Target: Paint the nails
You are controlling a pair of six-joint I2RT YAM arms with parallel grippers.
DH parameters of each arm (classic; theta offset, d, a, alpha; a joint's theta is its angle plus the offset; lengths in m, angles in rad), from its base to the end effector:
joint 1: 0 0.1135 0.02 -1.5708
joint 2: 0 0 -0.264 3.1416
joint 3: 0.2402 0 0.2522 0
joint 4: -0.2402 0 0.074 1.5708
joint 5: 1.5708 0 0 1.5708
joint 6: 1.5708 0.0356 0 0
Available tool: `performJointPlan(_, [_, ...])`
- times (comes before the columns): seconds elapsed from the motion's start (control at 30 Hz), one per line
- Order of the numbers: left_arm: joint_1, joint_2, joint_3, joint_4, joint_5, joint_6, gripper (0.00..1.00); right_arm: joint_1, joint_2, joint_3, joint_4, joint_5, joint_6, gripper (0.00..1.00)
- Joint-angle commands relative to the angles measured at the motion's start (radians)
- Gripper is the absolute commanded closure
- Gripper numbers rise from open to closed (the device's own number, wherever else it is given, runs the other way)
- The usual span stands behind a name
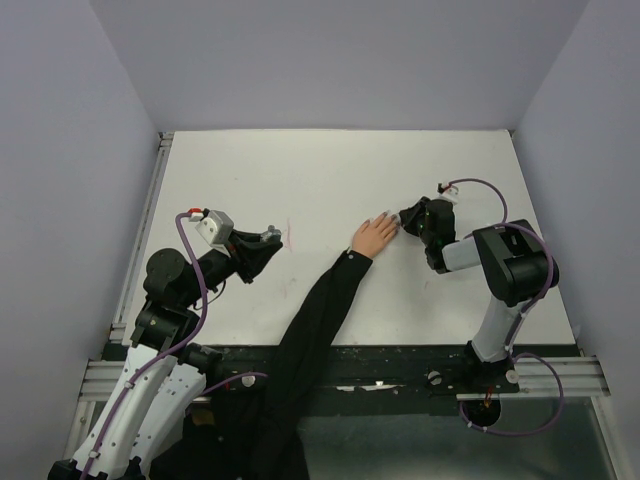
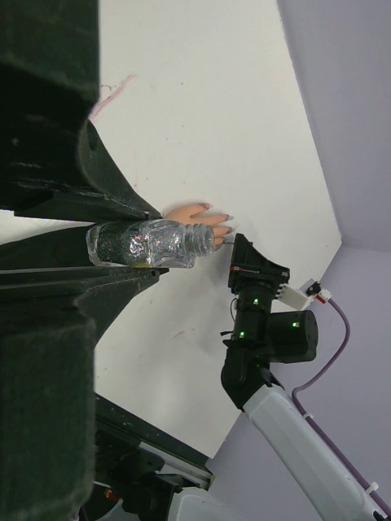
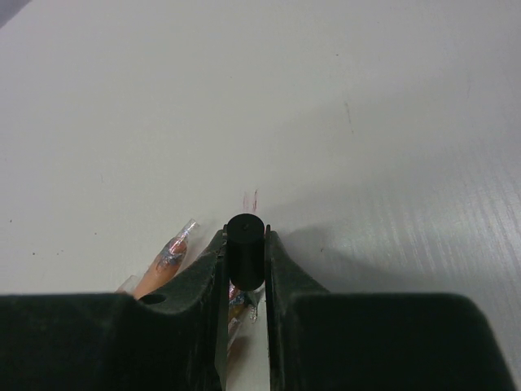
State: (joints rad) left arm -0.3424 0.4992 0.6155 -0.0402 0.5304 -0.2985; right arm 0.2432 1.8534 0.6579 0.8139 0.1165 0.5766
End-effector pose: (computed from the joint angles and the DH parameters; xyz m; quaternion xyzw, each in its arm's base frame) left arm 0.1154 -0.0603 0.3359 0.2066 0.6516 -0.3920 0.6157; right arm 0.3317 0.0780 0.1204 0.1694 0.8101 0.1786 0.5321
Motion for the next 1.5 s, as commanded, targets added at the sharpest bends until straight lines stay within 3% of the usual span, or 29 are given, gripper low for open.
performJointPlan(0.0, [-0.006,-0.013,0.030,0.019,-0.003,0.015,1.00,0.005,0.001,-0.004,0.021,0.040,0.022,0.99])
performJointPlan(0.3, [-0.006,-0.025,0.030,0.023,-0.006,0.015,1.00,-0.005,-0.118,-0.076,0.103,-0.001,0.020,0.99])
performJointPlan(0.63, [-0.006,-0.044,0.024,0.023,-0.012,0.013,1.00,-0.005,-0.313,-0.122,0.036,-0.020,-0.038,0.99])
performJointPlan(1.13, [-0.006,-0.047,0.018,0.026,0.000,0.001,1.00,-0.004,-0.678,-0.018,-0.364,-0.331,-0.096,0.99])
performJointPlan(1.47, [-0.006,-0.042,0.018,0.028,0.006,-0.004,1.00,0.013,-0.780,0.043,-0.449,-0.454,-0.058,0.99])
